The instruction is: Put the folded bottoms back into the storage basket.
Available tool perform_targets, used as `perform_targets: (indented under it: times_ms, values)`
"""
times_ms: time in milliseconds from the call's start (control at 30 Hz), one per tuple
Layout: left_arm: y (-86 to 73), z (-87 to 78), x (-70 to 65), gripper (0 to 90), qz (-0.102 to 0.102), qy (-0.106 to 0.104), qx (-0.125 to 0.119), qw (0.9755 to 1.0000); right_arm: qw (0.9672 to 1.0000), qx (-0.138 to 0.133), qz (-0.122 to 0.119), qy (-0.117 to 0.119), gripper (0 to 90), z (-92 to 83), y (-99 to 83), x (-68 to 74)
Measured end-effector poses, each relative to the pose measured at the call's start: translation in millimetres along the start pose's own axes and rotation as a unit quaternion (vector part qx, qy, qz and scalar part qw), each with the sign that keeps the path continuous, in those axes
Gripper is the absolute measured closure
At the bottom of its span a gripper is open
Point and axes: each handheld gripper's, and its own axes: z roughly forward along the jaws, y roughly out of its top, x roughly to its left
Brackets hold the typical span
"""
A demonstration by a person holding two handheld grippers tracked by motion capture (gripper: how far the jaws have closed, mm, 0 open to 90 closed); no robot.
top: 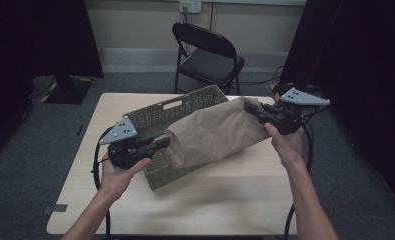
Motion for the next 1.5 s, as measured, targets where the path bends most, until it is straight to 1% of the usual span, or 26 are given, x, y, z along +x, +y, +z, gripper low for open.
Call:
perform_targets:
  times_ms: [33, 100, 167, 200, 233, 267, 333, 367, 433, 467, 500, 667, 733, 800, 833, 867, 933, 967, 1000, 1067, 1100, 1133, 1233, 1300, 1400, 1500]
  values:
    - [0.2, -0.9, -0.5, 80.9, 0.003, -0.001, 0.002, 1.0, 1.0, -0.001, -0.001, 0.001, 76.5, 1.0, 1.3, 0.0]
    - [0.8, -2.5, -0.3, 80.9, 0.0, -0.002, -0.003, 1.0, 1.0, -0.002, -0.002, 0.001, 76.5, 3.3, 3.5, 0.1]
    - [2.0, -2.7, 1.8, 80.9, 0.004, 0.004, 0.0, 1.0, 1.0, -0.006, 0.001, 0.003, 76.5, 6.4, 5.7, -0.3]
    - [2.6, -2.4, 2.8, 81.0, 0.004, 0.007, 0.001, 1.0, 0.9999, -0.01, 0.002, 0.004, 76.5, 10.0, 7.7, -0.3]
    - [2.9, -2.4, 4.0, 81.0, 0.003, 0.006, 0.0, 1.0, 0.9999, -0.01, 0.002, 0.004, 76.5, 10.0, 7.7, -0.3]
    - [4.0, -3.2, 7.2, 80.9, 0.002, 0.012, -0.002, 0.9999, 0.9999, -0.011, 0.003, 0.004, 76.5, 14.0, 9.6, -0.1]
    - [4.2, -4.1, 11.7, 81.0, 0.001, 0.017, -0.002, 0.9999, 0.9999, -0.012, 0.006, 0.005, 76.5, 17.9, 10.9, -0.6]
    - [4.2, -4.1, 11.7, 80.9, 0.001, 0.017, -0.002, 0.9999, 0.9999, -0.012, 0.006, 0.005, 76.5, 17.9, 10.9, -0.6]
    - [3.9, -4.1, 16.4, 80.9, -0.003, 0.022, -0.002, 0.9998, 0.9999, -0.008, 0.007, 0.007, 76.6, 23.2, 12.0, -1.6]
    - [3.9, -3.5, 19.0, 81.0, -0.003, 0.025, 0.002, 0.9997, 0.9999, -0.005, 0.01, 0.006, 76.5, 30.4, 13.3, -2.3]
    - [3.8, -2.7, 20.4, 81.0, -0.002, 0.028, 0.004, 0.9996, 0.9999, -0.005, 0.01, 0.006, 76.5, 30.4, 13.3, -2.3]
    - [4.1, -1.0, 30.9, 81.0, -0.009, 0.036, 0.004, 0.9993, 0.9999, 0.006, 0.013, 0.002, 76.5, 46.2, 15.3, -4.8]
    - [3.8, -1.4, 34.3, 81.0, -0.01, 0.039, 0.005, 0.9992, 0.9999, 0.006, 0.012, 0.004, 76.5, 52.9, 16.0, -5.5]
    - [3.5, -0.6, 38.6, 81.0, -0.014, 0.042, 0.006, 0.999, 0.9999, 0.008, 0.012, 0.003, 76.5, 55.4, 16.3, -6.0]
    - [3.5, -0.8, 40.6, 81.0, -0.013, 0.045, 0.008, 0.9989, 0.9999, 0.009, 0.013, 0.003, 76.6, 59.0, 16.6, -6.8]
    - [2.6, -0.1, 43.3, 81.0, -0.019, 0.045, 0.006, 0.9988, 0.9998, 0.012, 0.014, 0.002, 76.6, 64.7, 16.8, -7.3]
    - [0.5, 1.5, 47.1, 81.0, -0.022, 0.049, 0.007, 0.9985, 0.9998, 0.013, 0.014, 0.002, 76.6, 66.9, 16.7, -7.7]
    - [-2.4, 4.2, 51.8, 81.0, -0.028, 0.053, 0.013, 0.9981, 0.9997, 0.017, 0.015, 0.002, 76.6, 73.4, 16.2, -8.8]
    - [-2.4, 4.2, 51.8, 81.0, -0.028, 0.053, 0.013, 0.9981, 0.9997, 0.017, 0.015, 0.002, 76.6, 73.4, 16.2, -8.8]
    - [-4.9, 6.4, 56.5, 81.0, -0.032, 0.058, 0.018, 0.9977, 0.9996, 0.025, 0.014, -0.001, 76.6, 79.6, 15.4, -8.6]
    - [-6.2, 7.0, 58.7, 81.0, -0.036, 0.059, 0.017, 0.9975, 0.9995, 0.027, 0.013, -0.001, 76.5, 82.5, 14.7, -8.7]
    - [-7.8, 7.6, 61.3, 81.0, -0.036, 0.059, 0.02, 0.9974, 0.9995, 0.028, 0.014, -0.001, 76.5, 85.1, 13.8, -9.0]
    - [-11.3, 10.1, 66.5, 81.0, -0.039, 0.062, 0.025, 0.997, 0.9993, 0.036, 0.015, -0.003, 76.6, 93.2, 10.2, -11.5]
    - [-15.9, 14.8, 71.2, 81.0, -0.046, 0.065, 0.032, 0.9963, 0.9988, 0.046, 0.018, -0.005, 76.5, 101.6, 5.0, -14.2]
    - [-18.8, 18.3, 73.3, 81.0, -0.046, 0.067, 0.039, 0.9959, 0.9984, 0.054, 0.016, -0.009, 76.5, 106.5, 1.2, -14.8]
    - [-23.5, 22.9, 76.9, 81.0, -0.052, 0.066, 0.043, 0.9955, 0.9981, 0.056, 0.021, -0.01, 76.5, 111.1, -5.1, -17.6]
